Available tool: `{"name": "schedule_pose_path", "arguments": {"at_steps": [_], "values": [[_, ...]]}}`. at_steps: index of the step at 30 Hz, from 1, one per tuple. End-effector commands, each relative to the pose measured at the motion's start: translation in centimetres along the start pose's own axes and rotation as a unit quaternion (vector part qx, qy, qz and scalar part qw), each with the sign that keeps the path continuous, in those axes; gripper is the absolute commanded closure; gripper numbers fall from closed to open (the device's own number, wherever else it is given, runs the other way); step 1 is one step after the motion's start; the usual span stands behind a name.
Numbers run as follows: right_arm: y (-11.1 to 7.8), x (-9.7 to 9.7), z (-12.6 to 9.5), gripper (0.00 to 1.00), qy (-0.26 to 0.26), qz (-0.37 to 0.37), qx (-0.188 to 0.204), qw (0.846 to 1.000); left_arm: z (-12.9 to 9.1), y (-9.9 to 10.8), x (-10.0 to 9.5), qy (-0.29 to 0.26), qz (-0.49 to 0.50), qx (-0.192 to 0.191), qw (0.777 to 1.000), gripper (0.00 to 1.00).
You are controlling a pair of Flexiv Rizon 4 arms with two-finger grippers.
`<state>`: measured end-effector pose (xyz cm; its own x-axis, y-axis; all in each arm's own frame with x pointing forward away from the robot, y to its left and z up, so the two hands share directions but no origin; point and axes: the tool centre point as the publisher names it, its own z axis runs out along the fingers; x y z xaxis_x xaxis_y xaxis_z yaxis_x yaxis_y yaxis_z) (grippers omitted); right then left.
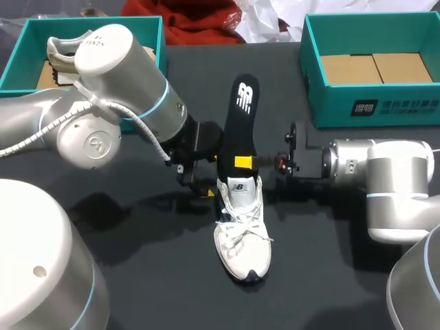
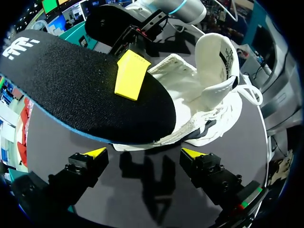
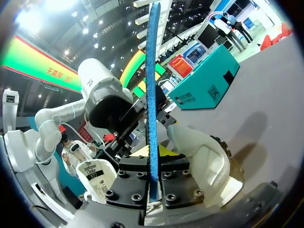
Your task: Take the shoe out of the shoebox, open the shoe tongue, remove and reinsert the insole, then place the shoe into the shoebox
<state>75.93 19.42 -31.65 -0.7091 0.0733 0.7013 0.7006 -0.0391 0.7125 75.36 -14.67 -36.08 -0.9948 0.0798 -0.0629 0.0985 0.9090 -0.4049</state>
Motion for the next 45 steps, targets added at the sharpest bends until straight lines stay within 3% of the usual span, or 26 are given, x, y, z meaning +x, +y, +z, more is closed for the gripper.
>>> {"name": "schedule_pose_path", "arguments": {"at_steps": [1,17,31,32,34,35,45], "values": [[-1.1,0.3,0.2,1.0,-0.007,0.007,0.005,1.0,0.2,0.0,0.0,-0.001,0.0,-0.001,1.0,0.0],[-4.2,0.4,-0.2,1.0,-0.022,0.053,0.01,0.998,0.2,0.0,0.0,-0.001,0.0,-0.001,1.0,0.0],[-3.3,0.4,0.0,1.0,-0.003,0.047,0.023,0.999,0.2,0.0,0.0,-0.001,0.0,-0.001,1.0,0.0],[-3.3,0.4,0.1,0.97,-0.002,0.047,0.024,0.999,0.2,0.0,0.0,-0.001,0.0,-0.001,1.0,0.0],[-3.2,0.4,0.1,0.82,0.003,0.046,0.026,0.999,0.2,0.0,0.0,-0.001,0.0,-0.001,1.0,0.0],[-3.1,0.5,0.1,0.8,0.003,0.045,0.027,0.999,0.2,0.0,0.0,-0.001,0.0,-0.001,1.0,0.0],[-2.6,0.8,0.2,0.77,0.016,0.036,0.033,0.999,0.2,0.0,0.0,-0.001,0.0,-0.001,1.0,0.0]]}}
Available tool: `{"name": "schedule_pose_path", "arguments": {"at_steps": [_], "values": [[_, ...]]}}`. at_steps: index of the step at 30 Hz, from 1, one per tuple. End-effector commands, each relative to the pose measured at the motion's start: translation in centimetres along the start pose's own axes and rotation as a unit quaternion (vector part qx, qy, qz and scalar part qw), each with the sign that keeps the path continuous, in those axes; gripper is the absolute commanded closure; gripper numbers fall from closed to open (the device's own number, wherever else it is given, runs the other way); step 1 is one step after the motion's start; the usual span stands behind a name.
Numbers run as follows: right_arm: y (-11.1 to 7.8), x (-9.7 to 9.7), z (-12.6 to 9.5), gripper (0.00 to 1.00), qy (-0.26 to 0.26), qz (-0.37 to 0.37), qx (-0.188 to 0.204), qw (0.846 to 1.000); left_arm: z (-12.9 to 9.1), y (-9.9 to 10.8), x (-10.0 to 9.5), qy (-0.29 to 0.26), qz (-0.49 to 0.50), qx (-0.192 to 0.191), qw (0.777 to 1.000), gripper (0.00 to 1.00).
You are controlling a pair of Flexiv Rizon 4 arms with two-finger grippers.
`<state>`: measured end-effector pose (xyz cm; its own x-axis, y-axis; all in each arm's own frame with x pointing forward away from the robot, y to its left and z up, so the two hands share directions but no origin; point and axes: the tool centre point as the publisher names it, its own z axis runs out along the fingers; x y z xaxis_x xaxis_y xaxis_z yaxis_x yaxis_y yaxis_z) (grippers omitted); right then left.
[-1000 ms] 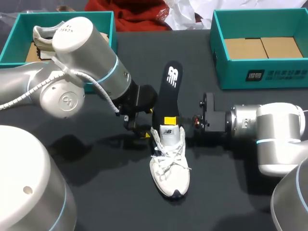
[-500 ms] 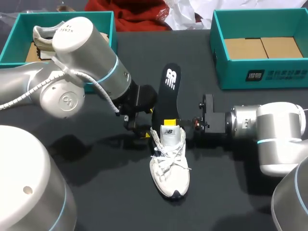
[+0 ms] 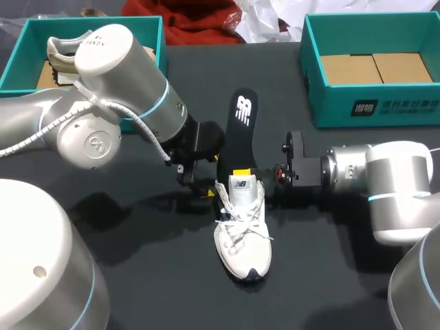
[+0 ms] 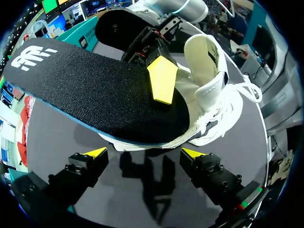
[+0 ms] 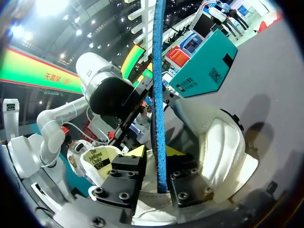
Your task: Take the shoe out of the shoebox, open the shoe tongue, remove and reinsert the insole, then place the shoe into the shoebox
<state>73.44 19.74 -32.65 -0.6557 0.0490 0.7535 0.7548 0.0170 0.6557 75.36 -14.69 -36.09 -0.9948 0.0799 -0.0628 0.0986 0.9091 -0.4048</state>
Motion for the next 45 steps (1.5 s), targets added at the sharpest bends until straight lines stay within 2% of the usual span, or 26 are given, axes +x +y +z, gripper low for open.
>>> {"name": "schedule_pose_path", "arguments": {"at_steps": [1,11,16,26,32,35,37,45], "values": [[0.0,-0.2,0.1,0.77,0.005,-0.004,0.004,1.0,0.2,0.0,0.0,-0.001,0.0,-0.001,1.0,0.0],[0.8,0.5,0.5,0.77,0.008,-0.025,0.011,1.0,0.2,0.0,0.0,-0.001,0.0,-0.001,1.0,0.0],[1.5,0.8,0.7,0.73,0.009,-0.035,0.015,0.999,0.2,0.0,0.0,-0.001,0.0,-0.001,1.0,0.0],[3.0,1.0,0.8,0.74,0.008,-0.051,0.024,0.998,0.2,0.0,0.0,-0.001,0.0,-0.001,1.0,0.0],[4.1,0.9,0.7,0.75,0.002,-0.05,0.011,0.999,0.2,0.0,0.0,-0.001,0.0,-0.001,1.0,0.0],[4.5,0.7,0.7,0.84,-0.004,-0.043,0.0,0.999,0.2,0.0,0.0,-0.001,0.0,-0.001,1.0,0.0],[4.5,0.4,0.8,1.0,-0.004,-0.037,-0.001,0.999,0.2,0.0,0.0,-0.001,0.0,-0.001,1.0,0.0],[3.4,0.0,0.8,1.0,-0.007,-0.019,-0.002,1.0,0.2,0.0,0.0,-0.001,0.0,-0.001,1.0,0.0]]}}
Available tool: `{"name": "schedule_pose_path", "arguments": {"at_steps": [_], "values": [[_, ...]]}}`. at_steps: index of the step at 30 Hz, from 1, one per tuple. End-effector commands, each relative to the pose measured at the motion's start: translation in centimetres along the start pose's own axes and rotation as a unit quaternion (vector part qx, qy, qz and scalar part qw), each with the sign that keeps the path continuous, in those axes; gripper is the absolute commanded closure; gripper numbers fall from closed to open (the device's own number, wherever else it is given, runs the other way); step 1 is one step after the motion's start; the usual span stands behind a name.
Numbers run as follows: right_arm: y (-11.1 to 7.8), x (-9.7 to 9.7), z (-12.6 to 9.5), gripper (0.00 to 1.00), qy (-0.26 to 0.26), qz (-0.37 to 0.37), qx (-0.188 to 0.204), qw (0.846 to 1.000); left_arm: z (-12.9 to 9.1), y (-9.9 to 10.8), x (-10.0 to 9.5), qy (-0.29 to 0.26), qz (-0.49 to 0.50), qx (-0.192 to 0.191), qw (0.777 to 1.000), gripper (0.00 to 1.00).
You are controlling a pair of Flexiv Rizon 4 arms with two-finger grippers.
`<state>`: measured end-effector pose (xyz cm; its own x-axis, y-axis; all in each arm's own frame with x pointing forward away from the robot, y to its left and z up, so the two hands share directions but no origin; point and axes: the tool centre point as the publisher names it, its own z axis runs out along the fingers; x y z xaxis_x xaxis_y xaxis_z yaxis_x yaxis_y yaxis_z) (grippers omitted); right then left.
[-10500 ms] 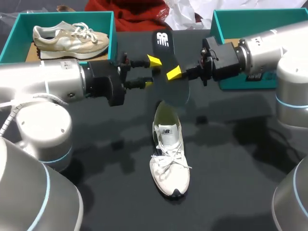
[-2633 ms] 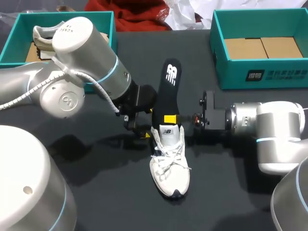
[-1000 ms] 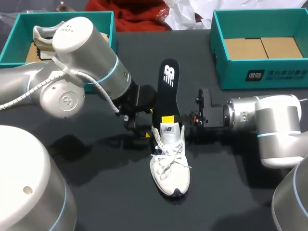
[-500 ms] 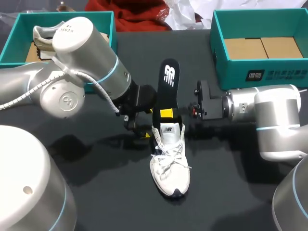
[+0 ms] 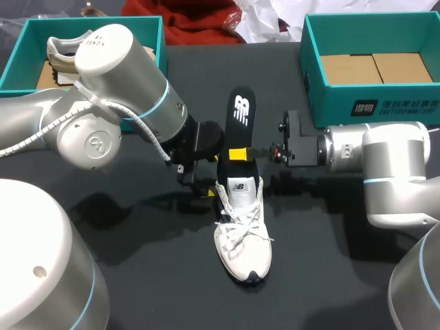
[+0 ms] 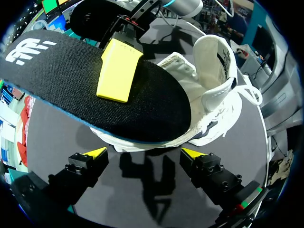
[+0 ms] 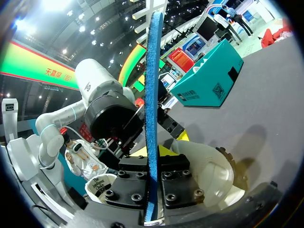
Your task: Take the shoe out of the shoebox, open the shoe tongue, remove and reinsert the insole, then place the shoe into the shoebox
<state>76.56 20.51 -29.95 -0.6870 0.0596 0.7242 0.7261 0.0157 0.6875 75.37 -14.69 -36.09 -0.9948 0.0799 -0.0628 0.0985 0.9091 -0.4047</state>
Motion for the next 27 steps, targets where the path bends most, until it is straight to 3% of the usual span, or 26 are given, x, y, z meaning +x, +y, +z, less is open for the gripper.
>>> {"name": "schedule_pose_path", "arguments": {"at_steps": [1,20,27], "values": [[-0.9,0.1,0.1,1.0,-0.004,0.003,0.002,1.0,0.1,0.0,0.0,-0.001,0.0,-0.001,1.0,0.0],[-5.1,1.0,0.2,1.0,-0.012,0.028,0.048,0.998,0.1,0.0,0.0,-0.001,0.0,-0.001,1.0,0.0],[-5.0,1.1,0.5,1.0,-0.009,0.032,0.055,0.998,0.1,0.0,0.0,-0.001,0.0,-0.001,1.0,0.0]]}}
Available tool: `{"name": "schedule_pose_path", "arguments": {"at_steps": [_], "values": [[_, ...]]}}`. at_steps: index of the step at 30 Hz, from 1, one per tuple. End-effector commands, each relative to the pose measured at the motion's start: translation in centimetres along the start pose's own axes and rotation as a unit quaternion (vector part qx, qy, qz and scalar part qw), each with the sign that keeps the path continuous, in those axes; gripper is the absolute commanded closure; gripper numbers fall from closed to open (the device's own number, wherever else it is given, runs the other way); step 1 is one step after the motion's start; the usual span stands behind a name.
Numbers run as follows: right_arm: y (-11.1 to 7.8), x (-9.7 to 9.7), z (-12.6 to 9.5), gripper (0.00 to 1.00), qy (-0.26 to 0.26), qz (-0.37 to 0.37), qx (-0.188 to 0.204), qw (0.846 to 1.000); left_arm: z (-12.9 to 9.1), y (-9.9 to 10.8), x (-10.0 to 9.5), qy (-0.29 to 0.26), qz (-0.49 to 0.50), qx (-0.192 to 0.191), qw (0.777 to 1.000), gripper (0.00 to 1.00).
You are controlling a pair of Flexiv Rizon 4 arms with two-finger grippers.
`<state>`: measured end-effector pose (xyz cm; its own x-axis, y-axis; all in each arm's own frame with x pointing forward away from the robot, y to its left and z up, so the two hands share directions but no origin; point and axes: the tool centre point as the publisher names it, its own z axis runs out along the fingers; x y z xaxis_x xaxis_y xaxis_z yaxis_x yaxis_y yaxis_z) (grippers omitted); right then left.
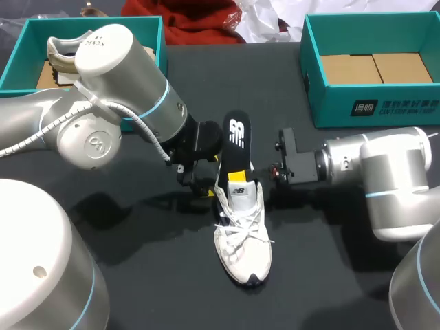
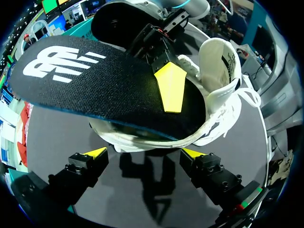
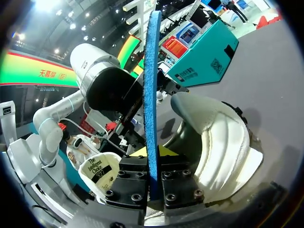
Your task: Take the shoe out of the shoebox, open the shoe tongue, remove and reinsert the insole, then place the shoe into the shoebox
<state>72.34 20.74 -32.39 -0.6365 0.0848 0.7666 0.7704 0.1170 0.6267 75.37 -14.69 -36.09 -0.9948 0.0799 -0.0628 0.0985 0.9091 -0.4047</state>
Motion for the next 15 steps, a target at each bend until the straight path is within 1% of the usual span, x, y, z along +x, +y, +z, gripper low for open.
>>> {"name": "schedule_pose_path", "arguments": {"at_steps": [1,2,3,4,7,15], "values": [[-0.1,0.0,0.3,1.0,0.002,-0.003,0.001,1.0,0.1,0.0,0.0,-0.001,0.0,-0.001,1.0,0.0],[0.0,0.1,0.3,0.98,0.002,-0.004,0.0,1.0,0.1,0.0,0.0,-0.001,0.0,-0.001,1.0,0.0],[0.2,0.1,0.3,0.87,0.002,-0.006,-0.001,1.0,0.1,0.0,0.0,-0.001,0.0,-0.001,1.0,0.0],[0.3,0.1,0.3,0.83,0.003,-0.008,-0.001,1.0,0.1,0.0,0.0,-0.001,0.0,-0.001,1.0,0.0],[0.8,0.2,0.3,0.8,0.006,-0.017,-0.003,1.0,0.1,0.0,0.0,-0.001,0.0,-0.001,1.0,0.0],[2.1,0.5,-0.1,0.82,0.012,-0.038,-0.015,0.999,0.1,0.0,0.0,-0.001,0.0,-0.001,1.0,0.0]]}}
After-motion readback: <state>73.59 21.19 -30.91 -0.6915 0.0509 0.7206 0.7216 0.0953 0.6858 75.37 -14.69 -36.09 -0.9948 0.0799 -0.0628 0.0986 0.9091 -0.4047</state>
